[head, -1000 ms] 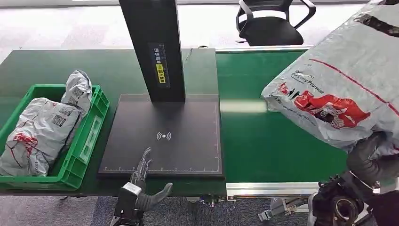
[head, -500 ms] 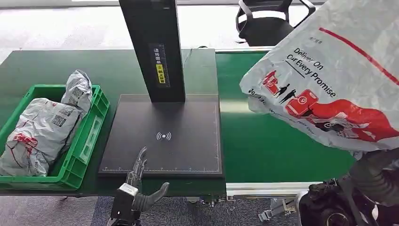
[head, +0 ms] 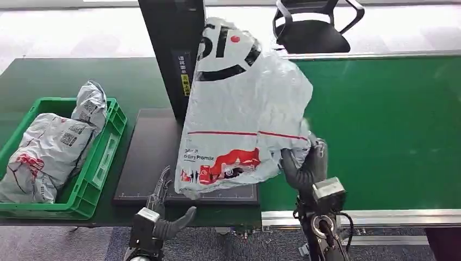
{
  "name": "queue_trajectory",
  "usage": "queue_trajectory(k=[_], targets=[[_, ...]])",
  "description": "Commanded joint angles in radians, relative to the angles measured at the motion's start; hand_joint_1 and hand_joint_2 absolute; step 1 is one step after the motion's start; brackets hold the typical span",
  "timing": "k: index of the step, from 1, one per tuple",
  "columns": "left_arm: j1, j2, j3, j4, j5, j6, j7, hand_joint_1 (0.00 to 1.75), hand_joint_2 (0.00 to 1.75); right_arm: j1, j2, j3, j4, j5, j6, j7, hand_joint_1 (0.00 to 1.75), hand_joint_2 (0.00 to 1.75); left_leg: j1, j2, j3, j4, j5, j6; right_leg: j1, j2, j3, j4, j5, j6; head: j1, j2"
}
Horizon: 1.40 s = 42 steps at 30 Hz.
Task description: Moved the parcel from conveyor to table for the left to box.
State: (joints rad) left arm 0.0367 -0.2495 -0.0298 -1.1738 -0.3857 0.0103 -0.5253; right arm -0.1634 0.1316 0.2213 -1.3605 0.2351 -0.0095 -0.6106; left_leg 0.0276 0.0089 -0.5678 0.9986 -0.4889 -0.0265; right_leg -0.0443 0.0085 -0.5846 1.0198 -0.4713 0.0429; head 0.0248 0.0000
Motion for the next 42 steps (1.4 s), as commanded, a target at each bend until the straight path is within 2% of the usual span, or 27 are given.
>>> queue_trajectory(k=[1, 6, 10, 18, 22, 23, 24, 25, 27, 28, 31, 39, 42], targets=[[-0.004, 0.014, -0.027, 0.04, 0.015, 0.005, 0.006, 0.0, 1.75, -0.229, -0.022, 0.057, 0.663, 0.116, 0.015, 0.133, 1.75, 1.75, 0.001, 0.003, 0.005, -0.003, 0.001, 0.003, 0.002, 0.003, 0.003, -0.004, 0.002, -0.004, 0.0, 0.0], [-0.005, 0.013, -0.025, 0.029, 0.021, 0.01, 0.018, 0.0, 1.75, -0.269, -0.015, 0.08, 0.732, 0.242, -0.136, 0.258, 1.75, 1.75, 0.0, 0.0, 0.002, -0.002, 0.0, 0.002, 0.001, 0.0, 0.002, -0.002, 0.001, -0.003, 0.0, 0.0], [0.0, 0.017, -0.028, 0.026, 0.022, 0.011, 0.025, 0.0, 1.75, -0.292, -0.013, 0.058, 0.786, 0.287, -0.134, 0.33, 1.75, 1.75, 0.0, -0.001, 0.002, -0.002, 0.0, 0.002, 0.001, 0.0, 0.001, -0.002, 0.001, -0.004, 0.0, 0.0], [-0.004, 0.018, -0.03, 0.033, 0.022, 0.01, 0.025, 0.0, 1.75, -0.295, -0.016, 0.048, 0.804, 0.293, -0.13, 0.327, 1.75, 1.75, 0.0, -0.002, 0.002, -0.002, 0.001, 0.002, 0.001, -0.002, 0.002, -0.002, 0.001, -0.004, 0.0, 0.0], [-0.012, 0.015, -0.023, 0.038, 0.04, 0.032, 0.012, 0.0, 1.75, -0.283, -0.017, 0.014, 0.831, 0.297, -0.08, 0.337, 1.75, 1.75, 0.0, -0.003, 0.003, -0.001, 0.001, 0.002, 0.0, -0.002, 0.003, -0.002, 0.0, -0.003, 0.0, 0.0], [-0.012, 0.011, -0.016, 0.029, 0.043, 0.049, 0.005, 0.0, 1.75, -0.275, -0.019, 0.009, 0.828, 0.292, -0.074, 0.325, 1.69, 1.75, 0.0, -0.003, 0.004, -0.003, 0.001, 0.003, 0.001, -0.003, 0.004, -0.003, 0.001, -0.004, 0.0, 0.0], [-0.008, 0.007, -0.012, 0.012, 0.048, 0.071, -0.006, 0.0, 1.75, -0.262, -0.02, 0.0, 0.816, 0.283, -0.065, 0.303, 0.4, 1.75, 0.0, -0.003, 0.004, -0.001, 0.001, 0.002, 0.001, -0.003, 0.004, -0.002, 0.0, -0.003, 0.0, 0.0], [0.002, 0.0, -0.006, -0.022, 0.053, 0.105, -0.018, 0.0, 1.75, -0.245, -0.019, -0.018, 0.794, 0.265, -0.059, 0.273, 0.0, 1.75, 0.0, -0.003, 0.004, -0.001, 0.0, 0.001, 0.001, -0.003, 0.004, -0.002, 0.0, -0.002, 0.0, 0.0], [0.024, -0.009, 0.0, -0.08, 0.062, 0.154, -0.032, 0.0, 1.75, -0.217, -0.016, -0.043, 0.743, 0.228, -0.044, 0.219, 0.0, 1.75, 0.001, -0.003, 0.005, -0.001, 0.001, 0.002, 0.001, -0.003, 0.005, -0.002, 0.0, -0.003, 0.0, 0.0], [0.049, -0.018, 0.001, -0.141, 0.073, 0.207, -0.048, 0.0, 1.75, -0.183, -0.016, -0.066, 0.673, 0.176, 0.001, 0.157, 0.0, 1.75, 0.001, -0.003, 0.005, -0.001, 0.001, 0.002, 0.002, -0.004, 0.005, -0.003, 0.001, -0.004, 0.0, 0.0], [0.092, -0.02, -0.018, -0.242, 0.091, 0.307, -0.08, 0.0, 1.75, -0.123, -0.02, -0.082, 0.535, 0.1, 0.08, 0.088, 0.0, 1.75, 0.001, -0.002, 0.004, 0.0, 0.0, 0.002, 0.002, -0.003, 0.004, -0.002, 0.0, -0.004, 0.0, 0.0], [0.097, -0.018, -0.024, -0.248, 0.092, 0.31, -0.08, 0.0, 1.75, -0.118, -0.022, -0.081, 0.523, 0.099, 0.082, 0.088, 0.0, 1.75, 0.0, -0.001, 0.001, -0.001, 0.0, 0.003, 0.001, -0.002, 0.001, -0.002, 0.0, -0.004, 0.0, 0.0], [0.108, 0.003, -0.074, -0.275, 0.09, 0.347, -0.098, 0.0, 1.75, -0.093, -0.021, -0.086, 0.459, 0.025, 0.144, 0.015, 0.0, 1.75, 0.0, -0.001, 0.001, -0.001, 0.0, 0.002, 0.001, -0.002, 0.0, -0.001, 0.0, -0.003, 0.0, 0.0]])
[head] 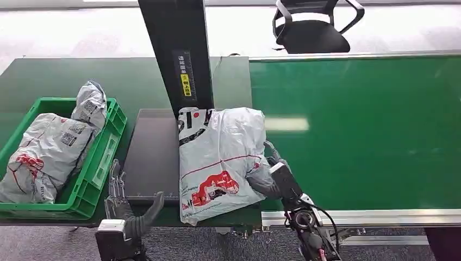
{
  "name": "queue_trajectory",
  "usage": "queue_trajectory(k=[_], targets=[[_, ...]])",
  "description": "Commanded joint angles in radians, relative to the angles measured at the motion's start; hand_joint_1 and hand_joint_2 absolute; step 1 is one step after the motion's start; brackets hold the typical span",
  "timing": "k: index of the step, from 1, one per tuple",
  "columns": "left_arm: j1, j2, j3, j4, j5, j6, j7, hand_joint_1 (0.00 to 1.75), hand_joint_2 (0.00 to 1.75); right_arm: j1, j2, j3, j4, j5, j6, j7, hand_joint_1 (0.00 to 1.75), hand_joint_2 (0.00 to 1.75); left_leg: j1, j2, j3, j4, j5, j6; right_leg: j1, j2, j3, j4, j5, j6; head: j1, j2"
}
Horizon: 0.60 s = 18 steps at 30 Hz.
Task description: Moved the parcel from conveyor to table for the left to box.
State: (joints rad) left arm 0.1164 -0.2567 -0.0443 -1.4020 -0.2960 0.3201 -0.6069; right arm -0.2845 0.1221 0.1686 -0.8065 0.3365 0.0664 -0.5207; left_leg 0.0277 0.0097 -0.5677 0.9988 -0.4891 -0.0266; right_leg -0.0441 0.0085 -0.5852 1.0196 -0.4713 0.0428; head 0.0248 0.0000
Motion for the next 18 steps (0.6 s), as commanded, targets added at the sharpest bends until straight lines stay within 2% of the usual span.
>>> queue_trajectory(k=[1, 3, 5, 8, 10, 12, 14, 18], targets=[[0.031, 0.019, -0.08, -0.055, -0.011, 0.035, -0.013, 0.0, 1.75, 0.04, -0.012, -0.035, -0.124, -0.099, 0.084, -0.099, 0.0, 1.75, 0.0, -0.002, 0.0, 0.0, 0.0, 0.001, 0.0, -0.002, 0.0, 0.0, 0.0, -0.002, 0.0, 0.0], [0.029, 0.033, -0.114, -0.064, -0.036, 0.046, -0.005, 0.0, 1.75, 0.071, -0.008, -0.05, -0.197, -0.184, 0.141, -0.17, 0.0, 1.75, 0.0, -0.003, -0.001, 0.0, 0.0, 0.002, 0.0, -0.003, 0.0, 0.0, -0.001, -0.003, 0.0, 0.0], [0.024, 0.037, -0.123, -0.079, -0.034, 0.072, -0.013, 0.0, 1.75, 0.121, 0.009, -0.087, -0.331, -0.323, 0.22, -0.177, 0.0, 1.75, 0.0, -0.004, -0.001, 0.0, 0.0, 0.002, 0.0, -0.004, 0.0, 0.0, -0.001, -0.004, 0.0, 0.0], [0.033, 0.041, -0.133, -0.121, -0.024, 0.121, -0.038, 0.0, 1.75, 0.152, 0.035, -0.112, -0.421, -0.387, 0.245, -0.177, 0.0, 1.75, 0.0, -0.003, -0.001, 0.0, 0.0, 0.002, 0.0, -0.003, -0.001, 0.0, -0.001, -0.003, 0.0, 0.0], [0.032, 0.049, -0.166, -0.136, -0.08, 0.139, -0.026, 0.0, 1.75, 0.15, 0.05, -0.12, -0.436, -0.401, 0.245, -0.177, 0.0, 1.75, 0.0, -0.002, -0.002, 0.0, 0.0, 0.002, 0.0, -0.001, -0.001, 0.0, 0.0, -0.003, 0.0, 0.0], [0.005, 0.059, -0.212, -0.099, -0.184, 0.124, 0.047, 0.0, 1.75, 0.139, 0.052, -0.122, -0.423, -0.423, 0.255, -0.177, 0.0, 1.75, 0.0, -0.002, -0.002, 0.0, 0.0, 0.002, 0.0, -0.002, -0.001, 0.0, 0.0, -0.003, 0.0, 0.0], [-0.06, 0.057, -0.263, 0.019, -0.291, 0.092, 0.121, 0.0, 1.75, 0.12, 0.06, -0.142, -0.407, -0.452, 0.248, -0.177, 0.0, 1.75, -0.001, -0.004, -0.001, -0.001, 0.001, 0.002, 0.0, -0.004, 0.0, -0.001, 0.0, -0.004, 0.0, 0.0], [-0.151, 0.04, -0.309, 0.198, -0.381, 0.095, 0.158, 0.0, 1.75, 0.103, 0.064, -0.167, -0.38, -0.494, 0.245, -0.177, 0.0, 1.75, -0.001, -0.006, 0.0, -0.003, 0.003, 0.003, 0.0, -0.006, 0.002, -0.003, 0.001, -0.004, 0.0, 0.0]])
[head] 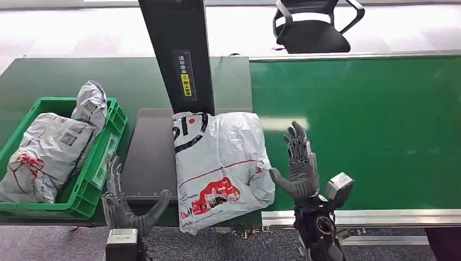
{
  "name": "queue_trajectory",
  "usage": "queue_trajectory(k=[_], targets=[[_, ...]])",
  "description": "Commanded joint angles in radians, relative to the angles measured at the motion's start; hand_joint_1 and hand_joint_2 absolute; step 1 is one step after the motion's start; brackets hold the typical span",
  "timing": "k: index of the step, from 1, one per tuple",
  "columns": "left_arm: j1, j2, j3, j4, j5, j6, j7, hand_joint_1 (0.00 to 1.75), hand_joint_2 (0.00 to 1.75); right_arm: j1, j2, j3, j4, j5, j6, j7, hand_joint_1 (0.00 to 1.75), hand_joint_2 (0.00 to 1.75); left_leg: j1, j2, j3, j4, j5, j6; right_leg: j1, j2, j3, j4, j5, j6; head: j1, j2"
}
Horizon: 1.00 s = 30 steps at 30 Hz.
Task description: Moved the parcel from conveyor to table for the left to box.
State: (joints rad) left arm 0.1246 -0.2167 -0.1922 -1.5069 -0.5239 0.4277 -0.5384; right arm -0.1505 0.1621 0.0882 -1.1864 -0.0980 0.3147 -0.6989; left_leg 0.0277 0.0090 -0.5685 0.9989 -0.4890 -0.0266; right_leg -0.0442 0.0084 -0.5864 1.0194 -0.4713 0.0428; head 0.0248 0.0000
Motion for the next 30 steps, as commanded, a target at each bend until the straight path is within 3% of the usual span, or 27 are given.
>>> queue_trajectory(k=[1, 10, 22, 25, 30], targets=[[-0.159, 0.0, -0.161, 0.303, -0.153, -0.012, 0.09, 0.0, 1.75, -0.031, 0.024, -0.087, -0.001, -0.06, -0.004, 0.001, 0.0, 1.75, -0.001, -0.005, 0.001, -0.002, 0.002, 0.003, 0.0, -0.005, 0.003, -0.002, 0.001, -0.003, 0.0, 0.0], [-0.191, 0.015, -0.206, 0.359, -0.244, -0.048, 0.145, 0.0, 1.75, -0.04, 0.017, -0.084, 0.032, -0.081, 0.0, 0.001, 0.0, 1.75, 0.0, -0.002, 0.003, -0.002, 0.001, 0.002, 0.0, -0.003, 0.003, -0.002, 0.0, -0.003, 0.0, 0.0], [-0.515, -0.027, -0.474, 0.967, -0.565, -0.157, 0.349, 0.0, 1.75, -0.086, 0.015, -0.088, 0.124, -0.113, 0.041, 0.001, 0.0, 1.75, -0.001, -0.005, 0.002, -0.001, 0.001, 0.002, 0.0, -0.005, 0.004, -0.002, 0.0, -0.003, 0.0, 0.0], [-0.567, -0.029, -0.466, 1.109, -0.556, -0.131, 0.365, 0.0, 1.75, -0.113, 0.02, -0.08, 0.159, -0.116, 0.046, 0.001, 0.0, 1.75, -0.001, -0.003, 0.002, -0.001, 0.001, 0.002, 0.0, -0.002, 0.003, -0.002, 0.001, -0.002, 0.0, 0.0], [-0.591, 0.0, -0.451, 1.162, -0.548, -0.173, 0.383, 0.0, 1.75, -0.13, 0.02, -0.07, 0.181, -0.125, 0.045, 0.001, 0.0, 1.75, 0.0, 0.0, 0.002, -0.001, 0.001, 0.002, 0.0, 0.0, 0.002, -0.001, 0.001, -0.003, 0.0, 0.0]])
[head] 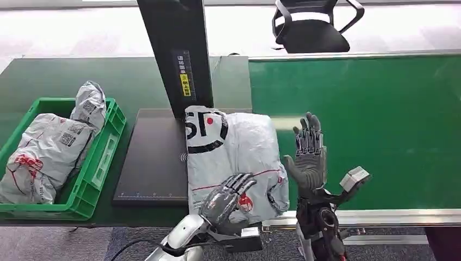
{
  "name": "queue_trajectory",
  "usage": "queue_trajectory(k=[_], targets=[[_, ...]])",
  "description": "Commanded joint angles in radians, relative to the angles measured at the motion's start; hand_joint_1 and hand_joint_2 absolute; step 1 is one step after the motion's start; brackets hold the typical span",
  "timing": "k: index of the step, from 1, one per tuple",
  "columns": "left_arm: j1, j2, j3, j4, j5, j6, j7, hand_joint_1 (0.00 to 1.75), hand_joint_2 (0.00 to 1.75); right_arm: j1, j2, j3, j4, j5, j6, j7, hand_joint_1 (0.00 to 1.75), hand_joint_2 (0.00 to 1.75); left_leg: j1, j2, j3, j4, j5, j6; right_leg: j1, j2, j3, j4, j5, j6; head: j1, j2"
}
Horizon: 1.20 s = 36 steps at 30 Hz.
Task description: Moved the parcel from conveyor to table for the left to box.
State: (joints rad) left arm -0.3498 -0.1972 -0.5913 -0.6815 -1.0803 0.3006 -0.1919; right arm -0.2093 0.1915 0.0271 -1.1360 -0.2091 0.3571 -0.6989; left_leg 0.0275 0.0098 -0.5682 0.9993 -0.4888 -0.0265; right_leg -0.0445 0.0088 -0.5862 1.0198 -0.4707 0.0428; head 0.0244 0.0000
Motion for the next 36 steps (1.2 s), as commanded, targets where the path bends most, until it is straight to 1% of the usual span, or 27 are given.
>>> queue_trajectory(k=[1, 4, 5, 6, 7, 8, 9, 11, 13, 14, 15, 17, 19, 20, 22, 23, 25, 26, 28, 29, 30, 31, 32, 33, 34, 35, 36], targets=[[-0.116, -0.017, -0.052, 0.339, 0.008, -0.048, 0.036, 0.0, 1.75, -0.07, -0.011, -0.01, 0.13, -0.014, 0.003, 0.001, 0.0, 1.75, 0.0, -0.001, 0.003, -0.002, 0.001, 0.002, 0.001, -0.001, 0.003, -0.003, 0.001, -0.004, 0.0, 0.0], [-0.116, -0.02, -0.046, 0.341, 0.015, -0.057, 0.027, 0.0, 1.75, -0.055, -0.013, -0.009, 0.123, -0.02, 0.004, 0.001, 0.0, 1.75, 0.0, -0.002, 0.003, -0.002, 0.0, 0.002, 0.001, 0.0, 0.004, -0.002, 0.001, -0.002, 0.0, 0.0], [-0.116, -0.02, -0.045, 0.34, 0.013, -0.052, 0.029, 0.03, 1.75, -0.05, -0.014, -0.008, 0.118, -0.021, 0.0, 0.001, 0.0, 1.75, 0.0, -0.002, 0.005, -0.003, 0.001, 0.002, 0.001, -0.001, 0.006, -0.003, 0.001, -0.003, 0.0, 0.0], [-0.118, -0.02, -0.045, 0.337, 0.011, -0.047, 0.032, 0.37, 1.75, -0.047, -0.014, -0.006, 0.115, -0.021, -0.003, 0.001, 0.0, 1.75, 0.0, -0.002, 0.005, -0.004, 0.002, 0.003, 0.001, -0.001, 0.007, -0.004, 0.003, -0.004, 0.0, 0.0], [-0.119, -0.018, -0.045, 0.332, 0.008, -0.036, 0.035, 0.65, 1.75, -0.04, -0.015, -0.005, 0.107, -0.022, -0.007, 0.001, 0.0, 1.75, 0.0, -0.002, 0.006, -0.002, 0.001, 0.002, 0.001, -0.001, 0.009, -0.002, 0.001, -0.003, 0.0, 0.0], [-0.119, -0.017, -0.045, 0.326, 0.005, -0.025, 0.034, 1.31, 1.75, -0.035, -0.015, -0.005, 0.101, -0.022, -0.01, 0.001, 0.0, 1.75, 0.0, -0.002, 0.007, -0.003, 0.002, 0.003, 0.001, -0.001, 0.009, -0.004, 0.003, -0.004, 0.0, 0.0], [-0.119, -0.016, -0.044, 0.323, 0.006, -0.023, 0.033, 1.4, 1.75, -0.033, -0.016, -0.004, 0.1, -0.022, -0.01, 0.001, 0.0, 1.75, 0.0, -0.003, 0.007, -0.004, 0.003, 0.003, 0.001, -0.002, 0.01, -0.004, 0.003, -0.005, 0.0, 0.0], [-0.116, -0.01, -0.031, 0.296, 0.013, 0.029, 0.019, 1.47, 1.75, -0.019, -0.017, -0.006, 0.086, -0.022, -0.016, 0.002, 0.0, 1.75, 0.0, -0.003, 0.009, -0.003, 0.002, 0.002, 0.001, -0.002, 0.012, -0.003, 0.002, -0.004, 0.001, 0.0], [-0.112, -0.001, 0.0, 0.243, 0.044, 0.115, -0.024, 1.66, 1.75, 0.002, -0.018, -0.01, 0.061, -0.022, -0.023, 0.003, 0.0, 1.75, 0.0, -0.003, 0.01, -0.003, 0.002, 0.002, 0.001, -0.002, 0.012, -0.003, 0.002, -0.004, 0.0, 0.0], [-0.112, 0.005, 0.011, 0.213, 0.058, 0.131, -0.038, 1.69, 1.75, 0.014, -0.019, -0.011, 0.046, -0.022, -0.024, 0.005, 0.0, 1.75, 0.0, -0.003, 0.01, -0.002, 0.001, 0.002, 0.001, -0.002, 0.013, -0.002, 0.001, -0.003, 0.0, 0.0], [-0.096, 0.015, 0.032, 0.155, 0.079, 0.202, -0.064, 1.71, 1.75, 0.024, -0.019, -0.014, 0.033, -0.021, -0.027, 0.004, 0.0, 1.75, 0.001, -0.003, 0.009, -0.003, 0.002, 0.002, 0.001, -0.002, 0.012, -0.003, 0.002, -0.004, 0.0, 0.0], [-0.094, 0.033, 0.043, 0.108, 0.094, 0.208, -0.074, 1.69, 1.75, 0.038, -0.019, -0.018, 0.018, -0.02, -0.03, 0.005, 0.0, 1.75, 0.0, -0.003, 0.009, -0.002, 0.002, 0.002, 0.001, -0.003, 0.011, -0.002, 0.002, -0.004, 0.0, 0.0], [-0.064, 0.06, 0.068, 0.0, 0.117, 0.278, -0.087, 1.69, 1.75, 0.054, -0.016, -0.024, -0.004, -0.022, -0.036, 0.01, 0.0, 1.75, 0.0, -0.003, 0.009, -0.002, 0.002, 0.002, 0.001, -0.002, 0.011, -0.002, 0.002, -0.005, 0.0, 0.0], [-0.053, 0.079, 0.07, -0.055, 0.121, 0.273, -0.087, 1.69, 1.75, 0.061, -0.016, -0.024, -0.014, -0.022, -0.038, 0.013, 0.0, 1.75, 0.0, -0.003, 0.01, -0.002, 0.002, 0.001, 0.001, -0.002, 0.011, -0.001, 0.001, -0.004, 0.0, 0.0], [-0.023, 0.108, 0.109, -0.168, 0.151, 0.336, -0.098, 1.73, 1.75, 0.073, -0.014, -0.027, -0.026, -0.022, -0.045, 0.014, 0.0, 1.75, 0.0, -0.002, 0.008, -0.001, 0.001, 0.001, 0.001, -0.001, 0.009, -0.001, 0.001, -0.004, 0.0, 0.0], [-0.011, 0.12, 0.112, -0.214, 0.151, 0.323, -0.094, 1.75, 1.75, 0.077, -0.014, -0.026, -0.032, -0.022, -0.045, 0.014, 0.0, 1.75, 0.001, -0.001, 0.008, -0.002, 0.002, 0.002, 0.002, -0.001, 0.009, -0.002, 0.002, -0.005, 0.0, 0.0], [0.024, 0.143, 0.163, -0.341, 0.167, 0.374, -0.098, 1.75, 1.75, 0.089, -0.014, -0.024, -0.044, -0.022, -0.052, 0.015, 0.0, 1.75, 0.0, -0.002, 0.005, -0.001, 0.001, 0.001, 0.001, -0.001, 0.006, 0.0, 0.001, -0.003, 0.0, 0.0], [0.063, 0.159, 0.209, -0.453, 0.152, 0.397, -0.098, 1.75, 1.75, 0.097, -0.017, -0.019, -0.05, -0.025, -0.056, 0.018, 0.0, 1.75, 0.001, -0.001, 0.005, -0.002, 0.001, 0.002, 0.002, 0.0, 0.005, -0.001, 0.001, -0.005, 0.0, 0.0], [0.147, 0.171, 0.3, -0.639, 0.115, 0.398, -0.11, 1.75, 1.75, 0.107, -0.022, -0.014, -0.056, -0.03, -0.064, 0.018, 0.0, 1.75, 0.001, -0.001, 0.003, -0.001, 0.001, 0.002, 0.002, 0.0, 0.004, -0.001, 0.001, -0.005, 0.0, 0.0], [0.166, 0.186, 0.303, -0.678, 0.117, 0.397, -0.107, 1.75, 1.75, 0.111, -0.023, -0.014, -0.057, -0.031, -0.066, 0.018, 0.0, 1.75, 0.001, 0.0, 0.003, 0.0, 0.001, 0.001, 0.001, 0.0, 0.003, 0.0, 0.0, -0.003, 0.0, 0.0], [0.181, 0.186, 0.32, -0.713, 0.118, 0.398, -0.11, 1.75, 1.75, 0.113, -0.022, -0.014, -0.059, -0.033, -0.068, 0.018, 0.0, 1.75, 0.0, 0.001, 0.003, -0.001, 0.0, 0.001, 0.001, 0.001, 0.002, 0.0, 0.0, -0.003, 0.0, 0.0], [0.229, 0.143, 0.421, -0.8, 0.105, 0.398, -0.181, 1.75, 1.75, 0.119, -0.022, -0.014, -0.065, -0.036, -0.072, 0.017, 0.0, 1.75, 0.001, 0.001, 0.003, -0.001, 0.0, 0.001, 0.001, 0.002, 0.002, -0.001, 0.001, -0.004, 0.0, 0.0], [0.256, 0.149, 0.441, -0.835, 0.124, 0.398, -0.203, 1.75, 1.75, 0.123, -0.021, -0.014, -0.068, -0.036, -0.073, 0.017, 0.0, 1.75, 0.001, 0.0, 0.001, 0.0, 0.0, 0.001, 0.001, 0.001, 0.001, 0.0, 0.0, -0.003, 0.0, 0.0], [0.267, 0.139, 0.469, -0.869, 0.132, 0.398, -0.221, 1.71, 1.75, 0.125, -0.021, -0.015, -0.071, -0.038, -0.074, 0.017, 0.0, 1.75, 0.001, 0.001, 0.002, -0.001, 0.0, 0.002, 0.002, 0.002, 0.001, -0.001, 0.0, -0.005, 0.0, 0.0], [0.293, 0.11, 0.538, -0.925, 0.156, 0.398, -0.282, 1.75, 1.75, 0.13, -0.018, -0.016, -0.077, -0.039, -0.077, 0.017, 0.0, 1.75, 0.001, 0.001, 0.0, 0.0, 0.0, 0.001, 0.002, 0.002, 0.0, 0.0, 0.0, -0.004, 0.0, 0.0], [0.306, 0.123, 0.551, -0.95, 0.186, 0.398, -0.296, 1.75, 1.75, 0.134, -0.017, -0.016, -0.082, -0.039, -0.078, 0.017, 0.0, 1.75, 0.001, 0.001, 0.0, -0.001, 0.0, 0.002, 0.002, 0.001, 0.0, -0.001, 0.0, -0.004, 0.0, 0.0], [0.312, 0.104, 0.592, -0.986, 0.203, 0.398, -0.327, 1.75, 1.75, 0.134, -0.017, -0.016, -0.082, -0.041, -0.079, 0.019, 0.0, 1.75, 0.001, 0.001, -0.001, 0.0, 0.0, 0.002, 0.002, 0.001, -0.001, 0.0, 0.0, -0.004, 0.001, 0.0]])
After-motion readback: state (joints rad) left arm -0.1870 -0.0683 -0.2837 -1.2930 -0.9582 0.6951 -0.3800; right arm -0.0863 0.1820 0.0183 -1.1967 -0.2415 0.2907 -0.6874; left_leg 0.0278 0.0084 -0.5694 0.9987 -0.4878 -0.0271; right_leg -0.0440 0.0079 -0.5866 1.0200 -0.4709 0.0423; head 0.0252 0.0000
